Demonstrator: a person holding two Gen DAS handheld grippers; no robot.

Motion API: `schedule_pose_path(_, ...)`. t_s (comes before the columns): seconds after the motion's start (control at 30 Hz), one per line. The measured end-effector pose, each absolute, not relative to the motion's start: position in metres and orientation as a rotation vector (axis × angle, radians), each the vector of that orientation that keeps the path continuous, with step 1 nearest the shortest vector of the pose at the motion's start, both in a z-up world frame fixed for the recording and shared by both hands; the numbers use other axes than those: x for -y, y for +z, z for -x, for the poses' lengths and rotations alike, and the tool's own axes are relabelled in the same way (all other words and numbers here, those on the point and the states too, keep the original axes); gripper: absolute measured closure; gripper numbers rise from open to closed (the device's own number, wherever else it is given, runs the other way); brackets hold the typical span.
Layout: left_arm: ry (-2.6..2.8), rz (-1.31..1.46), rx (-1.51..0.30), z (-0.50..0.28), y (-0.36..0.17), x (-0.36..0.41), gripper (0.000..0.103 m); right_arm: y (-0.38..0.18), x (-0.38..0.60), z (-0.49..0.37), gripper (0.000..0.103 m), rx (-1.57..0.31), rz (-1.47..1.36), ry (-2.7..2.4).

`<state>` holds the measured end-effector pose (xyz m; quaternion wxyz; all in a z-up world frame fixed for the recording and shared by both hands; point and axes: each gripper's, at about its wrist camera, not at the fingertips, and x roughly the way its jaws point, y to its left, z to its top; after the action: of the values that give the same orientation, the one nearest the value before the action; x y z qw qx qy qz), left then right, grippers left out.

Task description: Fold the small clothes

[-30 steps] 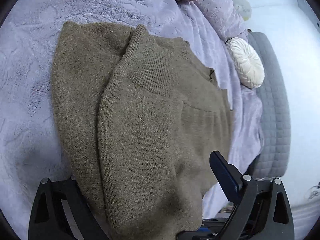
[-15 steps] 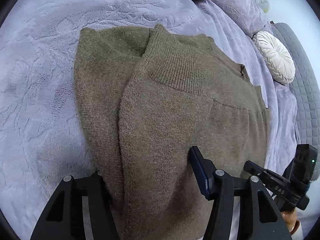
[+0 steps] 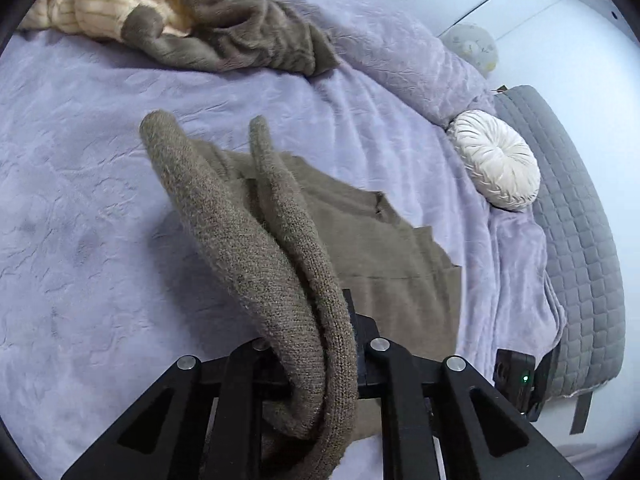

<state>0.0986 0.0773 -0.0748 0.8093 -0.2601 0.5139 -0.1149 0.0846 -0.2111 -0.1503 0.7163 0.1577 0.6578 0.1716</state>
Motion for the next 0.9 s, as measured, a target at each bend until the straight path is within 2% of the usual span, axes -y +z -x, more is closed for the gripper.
schedule_pose_path(0.23, -0.360, 0.422, -1.109, -0.121, -0.048, 0.035, 0.086, -0.131, 0.282, -0.064, 0.093, -1.388, -0.525, 0.356)
schedule_pose_path(0.47, -0.407, 0.214, -1.210, -0.139, -0.096, 0.143, 0.086, -0.138, 0.352, -0.061, 0.093, -1.338, -0.708, 0.331)
schedule_pose_path(0.7, -0.385, 0.119, -1.237, -0.137, -0.120, 0.165, 0.086, -0.170, 0.377, -0.069, 0.092, -1.333, -0.889, 0.356)
schedule_pose_path(0.73, -0.386, 0.107, -1.236, -0.136, -0.121, 0.166, 0.082, -0.173, 0.377, -0.070, 0.092, -1.332, -0.909, 0.363)
schedule_pose_path(0.77, -0.397, 0.099, -1.238, -0.136, -0.120, 0.168, 0.070, -0.175, 0.379, -0.071, 0.091, -1.331, -0.925, 0.369)
schedule_pose_path(0.8, -0.406, 0.096, -1.237, -0.135, -0.119, 0.170, 0.062, -0.178, 0.380, -0.073, 0.089, -1.331, -0.945, 0.374)
schedule_pose_path(0.83, -0.406, 0.090, -1.226, -0.133, -0.116, 0.171, 0.042, -0.181, 0.379, -0.075, 0.085, -1.332, -0.962, 0.376)
schedule_pose_path(0.87, -0.395, 0.077, -1.204, -0.131, -0.112, 0.170, 0.029, -0.184, 0.375, -0.079, 0.083, -1.331, -0.974, 0.378)
schedule_pose_path(0.9, -0.387, 0.057, -1.177, -0.129, -0.108, 0.171, 0.027, -0.186, 0.362, -0.087, 0.078, -1.330, -0.980, 0.380)
